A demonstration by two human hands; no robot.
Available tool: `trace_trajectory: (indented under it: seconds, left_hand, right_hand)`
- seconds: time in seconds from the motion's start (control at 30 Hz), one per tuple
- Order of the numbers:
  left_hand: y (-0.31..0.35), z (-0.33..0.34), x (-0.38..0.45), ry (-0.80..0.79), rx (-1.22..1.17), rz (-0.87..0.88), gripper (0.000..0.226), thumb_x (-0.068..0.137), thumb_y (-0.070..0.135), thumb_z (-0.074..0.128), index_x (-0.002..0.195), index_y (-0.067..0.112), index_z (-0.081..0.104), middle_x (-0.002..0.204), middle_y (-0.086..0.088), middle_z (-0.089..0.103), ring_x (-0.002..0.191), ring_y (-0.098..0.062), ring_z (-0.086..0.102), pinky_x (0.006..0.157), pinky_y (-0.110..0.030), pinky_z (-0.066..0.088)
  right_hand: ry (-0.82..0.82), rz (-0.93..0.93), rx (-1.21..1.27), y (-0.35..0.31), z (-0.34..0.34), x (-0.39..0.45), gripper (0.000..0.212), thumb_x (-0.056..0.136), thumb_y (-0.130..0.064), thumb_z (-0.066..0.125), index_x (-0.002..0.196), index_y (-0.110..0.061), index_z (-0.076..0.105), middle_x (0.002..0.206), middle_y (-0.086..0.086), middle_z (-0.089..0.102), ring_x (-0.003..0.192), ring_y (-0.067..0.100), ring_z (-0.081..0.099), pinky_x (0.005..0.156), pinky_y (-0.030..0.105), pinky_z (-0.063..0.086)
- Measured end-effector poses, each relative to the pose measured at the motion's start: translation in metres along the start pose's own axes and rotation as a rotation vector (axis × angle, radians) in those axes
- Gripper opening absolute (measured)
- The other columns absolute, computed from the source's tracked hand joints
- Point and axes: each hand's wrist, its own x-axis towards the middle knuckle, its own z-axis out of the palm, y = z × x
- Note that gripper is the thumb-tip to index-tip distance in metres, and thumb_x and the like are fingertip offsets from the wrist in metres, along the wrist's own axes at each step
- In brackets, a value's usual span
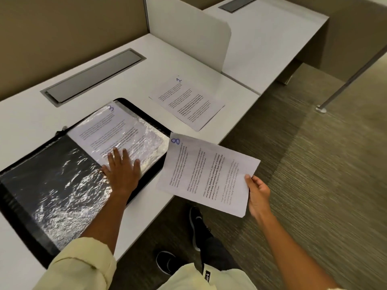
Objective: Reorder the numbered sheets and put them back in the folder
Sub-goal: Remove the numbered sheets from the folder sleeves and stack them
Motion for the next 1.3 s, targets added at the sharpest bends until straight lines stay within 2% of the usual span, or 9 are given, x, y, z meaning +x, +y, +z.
trace_trajectory:
  seconds: [0.07,0.3,0.4,0.53,0.63,0.73,0.97,1.17,1.3]
  left_hand:
    - [0.003,0.001,0.003,0.001,-0.009,-0.002,0.08,0.092,0.064,0.014,0.156,0.015,0.019,0.165,-0.013,0.005,0.151,-0.032,0.003,0.116,-0.062,0.004]
    - [0.019,-0.001,0.017,0.005,-0.027,-0.021,0.081,0.092,0.065,0.012,0.157,0.016,0.015,0.165,-0.011,0.001,0.152,-0.031,0.0,0.119,-0.059,0.0]
    - [0.026,-0.006,0.023,0.012,-0.032,-0.019,0.081,0.092,0.064,0.011,0.158,0.018,0.01,0.165,-0.009,-0.006,0.152,-0.028,-0.006,0.119,-0.056,-0.004]
    - [0.032,-0.016,0.036,0.004,-0.034,-0.014,0.081,0.09,0.065,0.01,0.158,0.02,0.007,0.165,-0.006,-0.01,0.151,-0.024,-0.011,0.119,-0.053,-0.008]
    - [0.032,-0.016,0.05,0.024,-0.014,0.009,0.084,0.089,0.067,0.012,0.157,0.019,0.015,0.165,-0.008,-0.002,0.152,-0.028,-0.002,0.118,-0.058,-0.001]
    - [0.034,-0.012,0.058,0.034,-0.003,0.03,0.087,0.087,0.069,0.013,0.156,0.018,0.024,0.164,-0.01,0.007,0.151,-0.032,0.008,0.117,-0.062,0.007]
    - [0.058,-0.006,0.071,-0.005,-0.007,-0.015,0.098,0.078,0.079,0.001,0.158,0.022,0.011,0.164,-0.006,-0.007,0.152,-0.027,-0.007,0.119,-0.058,-0.003]
    - [0.082,-0.003,0.082,0.009,-0.05,-0.061,0.108,0.071,0.09,0.001,0.157,0.025,0.007,0.164,-0.004,-0.013,0.151,-0.026,-0.01,0.118,-0.057,-0.004]
    - [0.094,-0.005,0.089,-0.033,-0.063,-0.124,0.12,0.061,0.096,-0.003,0.157,0.024,-0.003,0.162,-0.004,-0.022,0.15,-0.026,-0.018,0.117,-0.056,-0.008]
  right_hand:
    - [0.002,0.013,0.03,-0.007,0.001,0.007,0.009,0.094,-0.011,0.067,0.102,-0.007,0.066,0.109,0.015,0.072,0.089,0.02,0.07,0.079,0.035,0.062]
    - [0.026,0.1,0.095,-0.027,0.03,0.03,0.032,0.095,-0.012,0.065,0.124,0.0,0.06,0.12,0.017,0.069,0.111,0.03,0.067,0.097,0.051,0.054]
    - [0.016,0.121,0.139,-0.034,0.052,0.039,0.031,0.096,-0.01,0.064,0.125,-0.002,0.06,0.123,0.016,0.068,0.117,0.031,0.065,0.101,0.053,0.052]
    - [-0.026,0.125,0.185,-0.043,0.09,0.053,0.017,0.097,-0.007,0.062,0.113,-0.008,0.064,0.117,0.013,0.069,0.107,0.023,0.067,0.093,0.041,0.056]
    - [-0.074,0.127,0.211,-0.051,0.122,0.068,0.012,0.097,-0.004,0.06,0.107,-0.011,0.063,0.115,0.011,0.069,0.101,0.019,0.067,0.089,0.035,0.056]
    - [-0.095,0.138,0.199,-0.058,0.151,0.084,0.011,0.097,-0.004,0.06,0.105,-0.01,0.063,0.112,0.01,0.068,0.101,0.019,0.067,0.091,0.036,0.056]
    - [-0.087,0.15,0.147,-0.071,0.206,0.129,0.006,0.097,-0.005,0.062,0.096,-0.011,0.065,0.105,0.01,0.068,0.094,0.022,0.067,0.082,0.033,0.056]
    - [-0.075,0.14,0.103,-0.075,0.23,0.17,0.013,0.099,-0.006,0.06,0.111,-0.008,0.064,0.103,0.006,0.068,0.091,0.019,0.067,0.088,0.036,0.056]
    - [-0.031,0.126,0.005,-0.074,0.239,0.19,0.01,0.098,-0.005,0.06,0.1,-0.012,0.066,0.105,0.008,0.069,0.093,0.023,0.067,0.088,0.039,0.057]
